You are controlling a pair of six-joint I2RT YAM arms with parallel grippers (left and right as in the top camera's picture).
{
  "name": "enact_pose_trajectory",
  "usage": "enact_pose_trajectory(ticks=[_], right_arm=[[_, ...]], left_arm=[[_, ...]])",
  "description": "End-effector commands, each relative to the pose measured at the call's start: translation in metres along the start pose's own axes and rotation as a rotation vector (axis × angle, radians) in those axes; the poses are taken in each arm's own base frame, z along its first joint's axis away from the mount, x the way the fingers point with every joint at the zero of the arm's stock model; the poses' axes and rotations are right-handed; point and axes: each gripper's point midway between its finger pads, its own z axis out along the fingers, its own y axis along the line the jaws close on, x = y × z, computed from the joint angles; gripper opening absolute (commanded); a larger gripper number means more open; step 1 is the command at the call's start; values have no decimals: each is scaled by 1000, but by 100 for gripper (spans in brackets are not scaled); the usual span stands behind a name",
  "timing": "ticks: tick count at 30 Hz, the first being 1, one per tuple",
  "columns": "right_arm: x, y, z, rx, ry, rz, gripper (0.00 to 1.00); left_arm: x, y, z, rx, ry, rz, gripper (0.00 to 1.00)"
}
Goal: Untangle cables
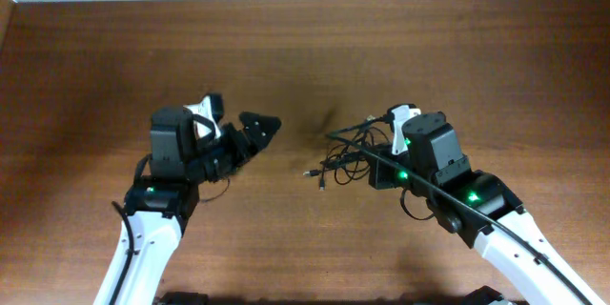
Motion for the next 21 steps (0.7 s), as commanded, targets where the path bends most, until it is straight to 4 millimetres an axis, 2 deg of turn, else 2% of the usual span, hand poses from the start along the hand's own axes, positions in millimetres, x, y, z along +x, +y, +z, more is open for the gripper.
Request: enact_pose_trajectory(ticks=[1,4,7,9,11,14,18,19,21], right_arm=[[-16,5,-9,2,-54,18,4],[-15,6,-9,-3,-49,17,4],[-13,10,-9,-26,-37,17,4],[-11,11,-9,-26,-30,17,4],[-9,11,-9,-32,-20,17,4],[-7,14,-9,-50,-10,17,4],[-7,14,-9,-50,-9,17,4],[-7,14,-9,-50,-8,17,4],[-6,16,-9,-58,-4,17,4]], left_arm=[[37,7,2,-56,142,-483,99],[60,1,9,-96,197,-637,99],[67,5,21,-170,116,-762,99],[72,-2,28,-163,90,-759,99],[74,-25,39,-87,79,-680,99],[79,-25,54,-95,81,-700,100],[95,-24,86,-100,170,-677,87],[99,-23,94,-99,193,-673,73],[100,-14,108,-114,204,-678,53]])
